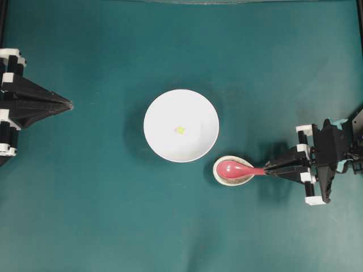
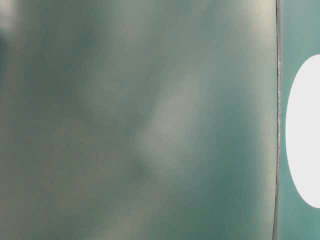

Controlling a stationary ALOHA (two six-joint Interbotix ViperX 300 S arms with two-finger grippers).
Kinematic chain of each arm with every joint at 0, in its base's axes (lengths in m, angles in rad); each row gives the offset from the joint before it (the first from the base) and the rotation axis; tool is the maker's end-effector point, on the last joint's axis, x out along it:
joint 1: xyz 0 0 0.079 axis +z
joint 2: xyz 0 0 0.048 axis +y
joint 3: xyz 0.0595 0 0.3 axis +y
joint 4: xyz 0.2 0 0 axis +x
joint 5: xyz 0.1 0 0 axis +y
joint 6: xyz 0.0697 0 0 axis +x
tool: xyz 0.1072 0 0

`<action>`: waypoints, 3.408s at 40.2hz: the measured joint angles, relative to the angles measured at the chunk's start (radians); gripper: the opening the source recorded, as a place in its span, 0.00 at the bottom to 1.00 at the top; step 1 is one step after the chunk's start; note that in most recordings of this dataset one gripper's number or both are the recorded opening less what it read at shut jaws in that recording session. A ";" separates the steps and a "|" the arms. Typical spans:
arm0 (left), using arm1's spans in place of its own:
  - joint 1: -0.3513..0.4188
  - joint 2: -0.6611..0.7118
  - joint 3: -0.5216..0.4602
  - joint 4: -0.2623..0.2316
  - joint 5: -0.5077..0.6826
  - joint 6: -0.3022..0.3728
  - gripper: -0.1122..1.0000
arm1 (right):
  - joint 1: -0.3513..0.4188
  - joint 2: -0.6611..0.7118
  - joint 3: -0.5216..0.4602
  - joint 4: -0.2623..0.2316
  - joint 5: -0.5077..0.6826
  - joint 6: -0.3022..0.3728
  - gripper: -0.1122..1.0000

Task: Scoop the yellow hexagonal prism block from the bowl with a spoon using the right arm.
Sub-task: 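Lower the right gripper around the red spoon handle and close it, then lift the red spoon off the rest and carry it into the bowl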

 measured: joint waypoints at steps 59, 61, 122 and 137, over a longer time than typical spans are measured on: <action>0.000 -0.002 0.000 0.000 0.020 0.000 0.16 | -0.012 -0.129 -0.035 0.041 0.094 -0.109 0.62; 0.002 -0.002 0.000 0.000 0.018 0.000 0.16 | -0.011 -0.104 -0.037 0.048 0.080 -0.100 0.62; 0.000 -0.002 0.000 0.000 0.014 0.000 0.16 | 0.029 0.156 -0.041 0.063 -0.092 -0.048 0.47; 0.000 -0.002 0.000 0.002 0.015 0.000 0.16 | 0.029 0.135 -0.041 0.054 -0.092 -0.051 0.44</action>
